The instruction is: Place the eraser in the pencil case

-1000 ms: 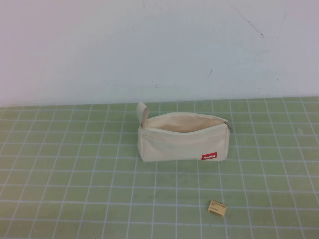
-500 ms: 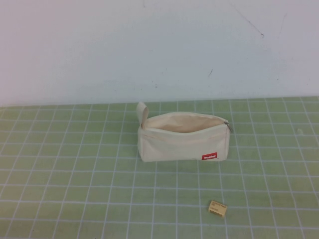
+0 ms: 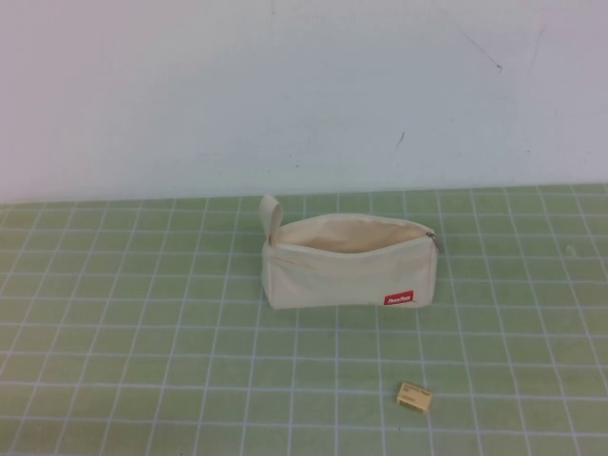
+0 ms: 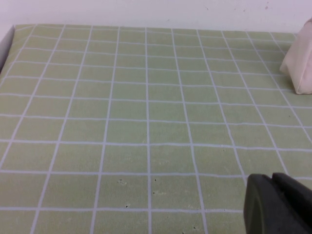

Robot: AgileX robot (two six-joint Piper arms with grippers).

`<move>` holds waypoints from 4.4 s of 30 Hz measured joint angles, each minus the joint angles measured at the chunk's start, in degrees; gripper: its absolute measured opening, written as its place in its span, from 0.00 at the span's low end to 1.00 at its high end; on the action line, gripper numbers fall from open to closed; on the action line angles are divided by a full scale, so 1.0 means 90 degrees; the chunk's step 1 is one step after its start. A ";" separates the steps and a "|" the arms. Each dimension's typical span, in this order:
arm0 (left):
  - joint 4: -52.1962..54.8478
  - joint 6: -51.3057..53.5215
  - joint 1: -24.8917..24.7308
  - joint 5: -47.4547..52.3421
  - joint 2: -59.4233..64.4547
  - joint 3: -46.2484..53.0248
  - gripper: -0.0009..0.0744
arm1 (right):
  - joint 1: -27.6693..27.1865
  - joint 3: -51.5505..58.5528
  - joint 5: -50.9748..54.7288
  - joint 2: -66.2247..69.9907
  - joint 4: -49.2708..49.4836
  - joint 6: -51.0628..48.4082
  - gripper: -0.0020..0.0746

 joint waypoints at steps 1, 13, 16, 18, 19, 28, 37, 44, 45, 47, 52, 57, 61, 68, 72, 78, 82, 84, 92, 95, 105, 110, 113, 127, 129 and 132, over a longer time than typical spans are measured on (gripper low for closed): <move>0.0000 0.0000 0.0000 0.0000 0.0000 0.0000 0.01 | 0.0000 -0.0260 0.0466 0.0391 -0.0002 -0.0244 0.02; 0.0000 0.0000 0.0000 0.0000 0.0000 0.0000 0.01 | 0.0124 -0.0792 0.2071 0.4248 0.1312 -0.3692 0.02; 0.0000 0.0000 0.0000 0.0000 0.0000 0.0000 0.01 | 0.0638 -0.0803 0.2071 0.5123 0.1401 -0.4214 0.02; 0.0000 0.0000 0.0000 0.0000 0.0000 0.0000 0.01 | 0.1079 -0.0806 0.1944 0.5672 0.1386 -0.4442 0.02; 0.0000 0.0000 0.0000 0.0000 0.0000 0.0000 0.01 | 0.1294 -0.0818 0.1871 0.5966 0.1348 -0.4494 0.02; 0.0000 0.0000 0.0000 0.0000 0.0000 0.0000 0.01 | 0.3181 -0.1773 0.1961 0.8130 0.1191 -0.4346 0.20; 0.0000 0.0000 0.0000 0.0000 0.0000 0.0000 0.01 | 0.3988 -0.2948 0.1952 0.9299 0.0564 -0.4345 0.60; 0.0000 0.0000 0.0000 0.0000 0.0000 0.0000 0.01 | 0.4018 -0.3430 0.1925 0.9941 0.0536 -0.4345 0.62; 0.0000 0.0000 0.0000 0.0000 0.0000 0.0000 0.01 | 0.4018 -0.3465 0.1978 0.9989 0.0595 -0.4345 0.62; 0.0000 0.0000 0.0000 0.0000 0.0000 0.0000 0.01 | 0.4018 -0.3547 0.2092 1.0073 0.0740 -0.4345 0.62; 0.0000 0.0000 0.0000 0.0000 0.0000 0.0000 0.01 | 0.4029 -0.3573 0.2137 1.0282 0.0819 -0.4398 0.62; 0.0000 0.0000 0.0000 0.0000 0.0000 0.0000 0.01 | 0.4029 -0.3596 0.2105 1.0488 0.0844 -0.4727 0.61; 0.0000 0.0000 0.0000 0.0000 0.0000 -0.0011 0.01 | 0.4029 -0.3636 0.2105 1.0521 0.0845 -0.4740 0.45; 0.0000 0.0000 0.0000 0.0000 0.0000 -0.0011 0.01 | 0.4090 -0.4352 0.3325 1.0621 0.1168 -0.4740 0.29; 0.0000 0.0000 0.0000 0.0000 0.0000 -0.0011 0.01 | 0.4090 -0.5334 0.4465 1.0621 0.1370 -0.4510 0.29; 0.0000 0.0000 0.0000 0.0000 0.0000 -0.0011 0.01 | 0.4090 -0.7393 0.5178 1.0621 0.1290 -0.4200 0.29; 0.0000 0.0000 0.0000 0.0000 0.0000 -0.0011 0.01 | 0.4090 -0.8234 0.4705 1.0621 0.0798 -0.4085 0.29; 0.0000 0.0000 0.0000 0.0000 0.0000 -0.0011 0.01 | 0.4090 -0.8383 0.4387 1.0621 0.0593 -0.3912 0.29; 0.0000 0.0000 0.0000 0.0000 0.0000 -0.0011 0.01 | 0.4090 -0.8438 0.3623 1.1038 0.0093 -0.3451 0.29; 0.0000 0.0000 0.0000 0.0000 0.0000 -0.0011 0.01 | 0.4090 -0.8438 0.3579 1.1303 -0.0251 -0.2924 0.35; 0.0000 0.0000 0.0000 0.0000 0.0000 -0.0011 0.01 | 0.4090 -0.8747 0.4008 1.1408 -0.0536 -0.2374 0.62; 0.0000 0.0000 0.0000 0.0000 0.0000 -0.0011 0.01 | 0.4090 -0.9762 0.5203 1.1222 -0.0548 -0.2364 0.39; 0.0000 0.0000 0.0000 0.0000 0.0000 -0.0011 0.01 | 0.4090 -1.0132 0.5275 1.0886 -0.0547 -0.2047 0.15; 0.0000 0.0000 0.0000 0.0000 0.0000 -0.0011 0.01 | 0.4353 -0.8590 0.5275 0.8172 -0.1823 -0.1181 0.03; 0.0000 0.0000 0.0000 0.0000 0.0000 -0.0011 0.01 | 0.4353 -0.7849 0.5275 0.7678 -0.2204 -0.0980 0.03; 0.0000 0.0000 0.0000 0.0000 0.0000 -0.0011 0.01 | 0.4353 -0.6625 0.5275 0.6926 -0.2290 -0.0854 0.03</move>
